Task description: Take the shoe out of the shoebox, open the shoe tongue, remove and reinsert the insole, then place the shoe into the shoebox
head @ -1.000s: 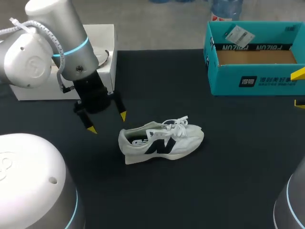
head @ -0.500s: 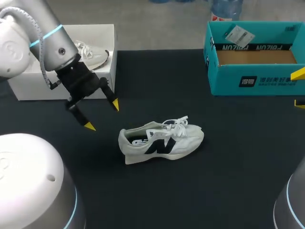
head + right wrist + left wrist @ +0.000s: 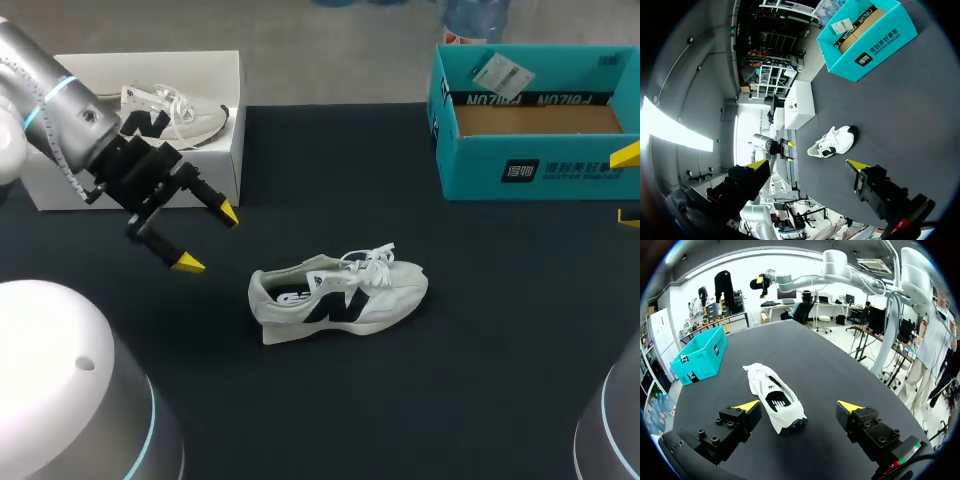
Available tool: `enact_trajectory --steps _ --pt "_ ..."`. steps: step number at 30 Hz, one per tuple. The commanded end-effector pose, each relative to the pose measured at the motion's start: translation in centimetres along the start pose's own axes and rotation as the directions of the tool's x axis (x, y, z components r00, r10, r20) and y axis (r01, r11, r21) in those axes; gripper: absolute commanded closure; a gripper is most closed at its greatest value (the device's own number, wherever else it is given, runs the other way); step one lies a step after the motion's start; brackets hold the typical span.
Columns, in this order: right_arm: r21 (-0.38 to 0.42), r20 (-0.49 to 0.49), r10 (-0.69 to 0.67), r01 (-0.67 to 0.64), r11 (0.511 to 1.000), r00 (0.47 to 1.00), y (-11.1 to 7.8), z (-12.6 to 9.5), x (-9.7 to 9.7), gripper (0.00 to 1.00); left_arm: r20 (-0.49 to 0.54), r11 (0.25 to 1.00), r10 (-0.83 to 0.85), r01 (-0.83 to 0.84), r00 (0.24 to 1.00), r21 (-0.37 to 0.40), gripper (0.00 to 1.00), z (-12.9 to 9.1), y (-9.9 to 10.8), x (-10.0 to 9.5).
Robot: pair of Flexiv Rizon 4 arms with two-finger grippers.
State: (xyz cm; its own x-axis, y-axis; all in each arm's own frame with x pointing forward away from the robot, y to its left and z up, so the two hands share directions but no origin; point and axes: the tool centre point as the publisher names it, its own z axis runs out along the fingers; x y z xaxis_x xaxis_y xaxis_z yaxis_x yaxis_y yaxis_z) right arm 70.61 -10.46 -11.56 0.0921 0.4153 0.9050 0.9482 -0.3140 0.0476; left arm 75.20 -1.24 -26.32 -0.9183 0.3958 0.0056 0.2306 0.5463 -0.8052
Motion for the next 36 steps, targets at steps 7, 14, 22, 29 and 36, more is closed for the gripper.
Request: enact_trajectory --steps 7,14,22,29,36 --pt "-0.003 0.003 0.001 -0.001 1.000 1.000 -0.2 0.0 0.0 0.00 0.132 0.908 -0.259 0.195 0.957 0.371 0.00 0.3 4.0 0.8" --pt "-0.003 0.003 0.001 -0.001 1.000 1.000 -0.2 0.0 0.0 0.00 0.196 0.919 -0.194 0.108 0.961 0.378 0.00 1.2 6.8 1.5" --pt "-0.003 0.003 0.001 -0.001 1.000 1.000 -0.2 0.0 0.0 0.00 0.217 0.922 -0.177 0.085 0.960 0.377 0.00 1.7 8.0 1.8" --pt "-0.003 0.003 0.001 -0.001 1.000 1.000 -0.2 0.0 0.0 0.00 0.264 0.944 -0.168 0.078 0.950 0.320 0.00 1.8 7.9 2.1" --pt "-0.003 0.003 0.001 -0.001 1.000 1.000 -0.2 0.0 0.0 0.00 0.264 0.944 -0.168 0.078 0.950 0.320 0.00 1.8 7.9 2.1"
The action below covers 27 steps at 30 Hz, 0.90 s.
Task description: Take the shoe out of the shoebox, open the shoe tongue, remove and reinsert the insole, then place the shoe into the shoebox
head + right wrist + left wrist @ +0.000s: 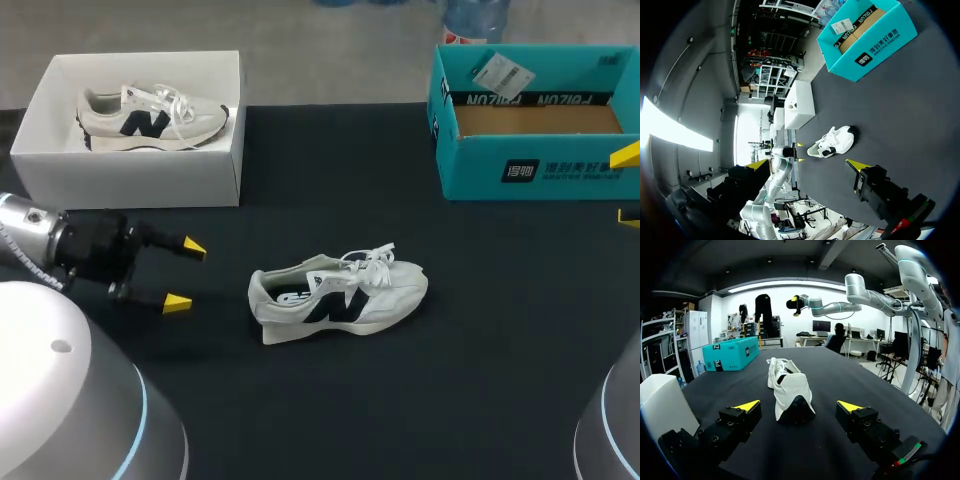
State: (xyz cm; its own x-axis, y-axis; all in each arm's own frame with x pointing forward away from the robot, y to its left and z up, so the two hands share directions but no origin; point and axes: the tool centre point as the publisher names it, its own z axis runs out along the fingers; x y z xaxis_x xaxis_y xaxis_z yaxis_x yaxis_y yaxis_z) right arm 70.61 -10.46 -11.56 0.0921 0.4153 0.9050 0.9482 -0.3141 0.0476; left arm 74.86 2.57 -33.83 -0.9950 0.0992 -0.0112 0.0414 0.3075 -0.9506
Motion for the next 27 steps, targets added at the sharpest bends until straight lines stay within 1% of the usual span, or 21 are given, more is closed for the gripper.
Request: enact_trajectory --steps 1,7,8,13,20,27 --pt "-0.003 0.003 0.001 -0.001 1.000 1.000 -0.2 0.0 0.0 0.00 0.011 1.000 0.002 -0.001 1.000 -0.004 0.00 0.0 -0.1 0.4" --pt "-0.003 0.003 0.001 -0.001 1.000 1.000 -0.2 0.0 0.0 0.00 0.011 1.000 0.002 -0.001 1.000 -0.004 0.00 0.0 -0.1 0.4" --pt "-0.003 0.003 0.001 -0.001 1.000 1.000 -0.2 0.0 0.0 0.00 0.025 1.000 0.003 -0.003 1.000 0.007 0.00 0.0 0.0 0.3" --pt "-0.003 0.003 0.001 -0.001 1.000 1.000 -0.2 0.0 0.0 0.00 0.032 1.000 0.019 -0.019 0.999 0.001 0.00 0.3 0.5 0.0" --pt "-0.003 0.003 0.001 -0.001 1.000 1.000 -0.2 0.0 0.0 0.00 0.057 0.997 0.047 -0.043 0.997 -0.068 0.00 1.0 1.9 0.0" --pt "-0.003 0.003 0.001 -0.001 1.000 1.000 -0.2 0.0 0.0 0.00 0.068 0.996 0.014 -0.008 0.998 -0.086 0.00 1.6 2.9 -0.1"
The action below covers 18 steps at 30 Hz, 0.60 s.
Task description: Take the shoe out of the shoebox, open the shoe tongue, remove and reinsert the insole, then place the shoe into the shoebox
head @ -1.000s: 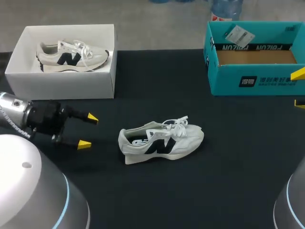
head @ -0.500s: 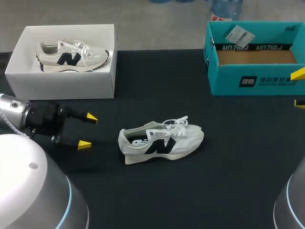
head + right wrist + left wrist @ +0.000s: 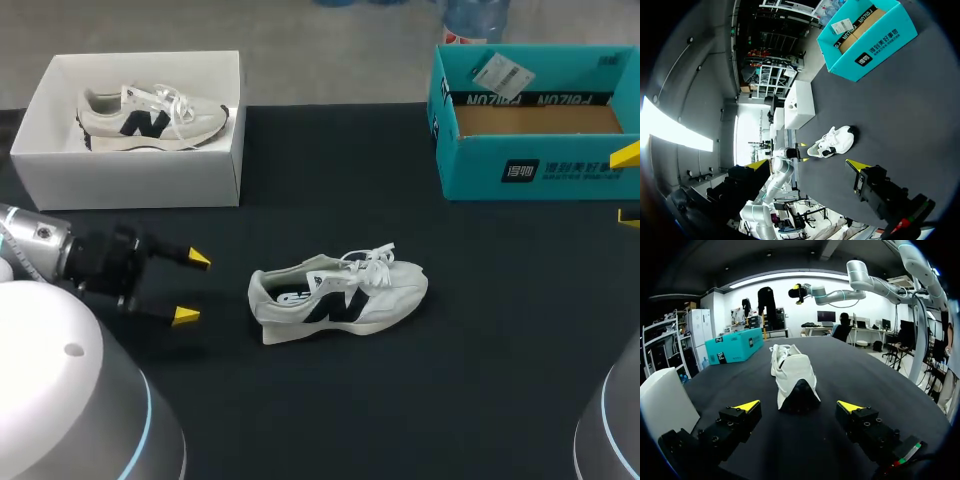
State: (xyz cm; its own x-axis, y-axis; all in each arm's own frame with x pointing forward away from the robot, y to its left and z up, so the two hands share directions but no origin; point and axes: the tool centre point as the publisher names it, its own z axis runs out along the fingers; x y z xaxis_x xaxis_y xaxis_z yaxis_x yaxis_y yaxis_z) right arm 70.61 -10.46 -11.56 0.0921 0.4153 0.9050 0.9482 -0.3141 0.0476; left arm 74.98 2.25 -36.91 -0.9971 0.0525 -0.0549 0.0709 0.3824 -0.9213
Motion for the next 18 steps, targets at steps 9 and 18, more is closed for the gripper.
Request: enact_trajectory --steps 9,18 --pt "-0.003 0.003 0.001 -0.001 1.000 1.000 -0.2 0.0 0.0 0.00 0.129 0.988 -0.153 0.151 0.980 0.025 0.00 2.5 0.3 0.7" --pt "-0.003 0.003 0.001 -0.001 1.000 1.000 -0.2 0.0 0.0 0.00 0.200 0.979 -0.199 0.186 0.959 0.083 0.00 4.7 0.5 1.1"
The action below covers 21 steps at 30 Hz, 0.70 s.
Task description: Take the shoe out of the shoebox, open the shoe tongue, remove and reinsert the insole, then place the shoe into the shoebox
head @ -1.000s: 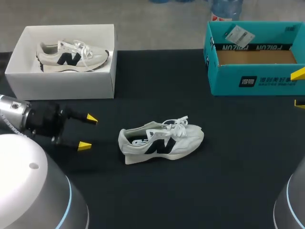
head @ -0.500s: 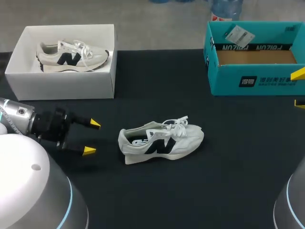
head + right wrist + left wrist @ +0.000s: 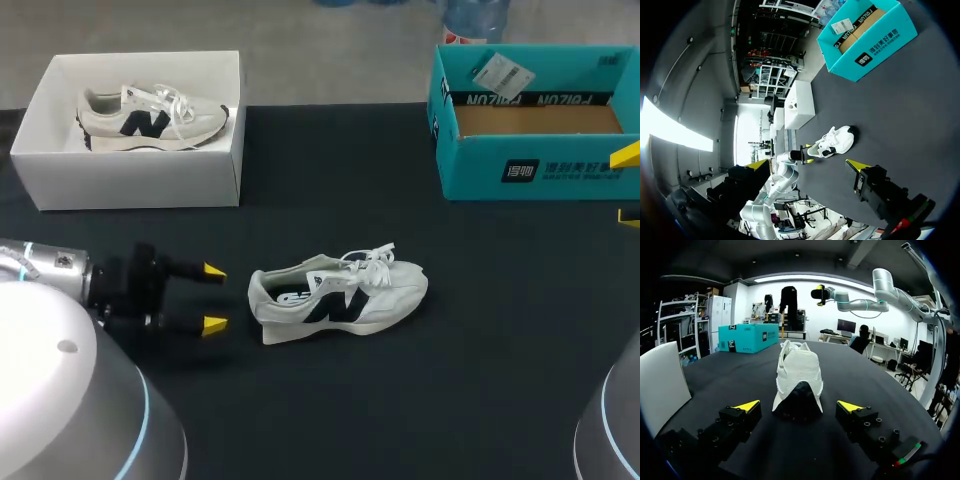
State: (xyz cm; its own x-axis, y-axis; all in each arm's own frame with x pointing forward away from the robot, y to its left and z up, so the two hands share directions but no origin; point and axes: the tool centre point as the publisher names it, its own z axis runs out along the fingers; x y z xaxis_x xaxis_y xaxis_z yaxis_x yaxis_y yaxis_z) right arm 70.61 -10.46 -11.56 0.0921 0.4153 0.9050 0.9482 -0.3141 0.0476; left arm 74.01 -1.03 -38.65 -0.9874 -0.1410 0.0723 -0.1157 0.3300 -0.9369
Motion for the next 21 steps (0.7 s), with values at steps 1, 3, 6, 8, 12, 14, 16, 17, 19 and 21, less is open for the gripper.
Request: enact_trajectory --steps 1,3,6,8,12,14,16,17,19,21 --pt "-0.003 0.003 0.001 -0.001 1.000 1.000 -0.2 0.0 0.0 0.00 0.077 1.000 -0.005 0.003 0.997 0.025 0.00 1.2 0.4 0.2" --pt "-0.003 0.003 0.001 -0.001 1.000 1.000 -0.2 0.0 0.0 0.00 0.093 1.000 -0.003 0.000 0.996 0.030 0.00 1.7 0.4 0.1" --pt "-0.003 0.003 0.001 -0.001 1.000 1.000 -0.2 0.0 0.0 0.00 0.097 0.999 -0.010 0.006 0.995 0.034 0.00 2.2 0.2 0.3" --pt "-0.003 0.003 0.001 -0.001 1.000 1.000 -0.2 0.0 0.0 0.00 0.101 0.999 -0.011 0.007 0.995 0.036 0.00 2.7 0.1 0.3" --pt "-0.003 0.003 0.001 -0.001 1.000 1.000 -0.2 0.0 0.0 0.00 0.110 0.999 -0.017 0.013 0.994 0.043 0.00 3.9 0.1 0.3" --pt "-0.003 0.003 0.001 -0.001 1.000 1.000 -0.2 0.0 0.0 0.00 0.102 0.999 -0.022 0.018 0.994 0.043 0.00 4.5 0.1 0.5" --pt "-0.003 0.003 0.001 -0.001 1.000 1.000 -0.2 0.0 0.0 0.00 0.094 0.999 -0.021 0.017 0.995 0.042 0.00 4.9 0.0 0.8" --pt "-0.003 0.003 0.001 -0.001 1.000 1.000 -0.2 0.0 0.0 0.00 0.092 0.999 -0.021 0.018 0.995 0.042 0.00 5.0 0.0 0.9" --pt "-0.003 0.003 0.001 -0.001 1.000 1.000 -0.2 0.0 0.0 0.00 0.092 0.999 -0.022 0.018 0.995 0.043 0.00 5.3 0.0 0.9" --pt "-0.003 0.003 0.001 -0.001 1.000 1.000 -0.2 0.0 0.0 0.00 0.092 0.999 -0.025 0.021 0.995 0.044 0.00 5.8 0.0 0.9"
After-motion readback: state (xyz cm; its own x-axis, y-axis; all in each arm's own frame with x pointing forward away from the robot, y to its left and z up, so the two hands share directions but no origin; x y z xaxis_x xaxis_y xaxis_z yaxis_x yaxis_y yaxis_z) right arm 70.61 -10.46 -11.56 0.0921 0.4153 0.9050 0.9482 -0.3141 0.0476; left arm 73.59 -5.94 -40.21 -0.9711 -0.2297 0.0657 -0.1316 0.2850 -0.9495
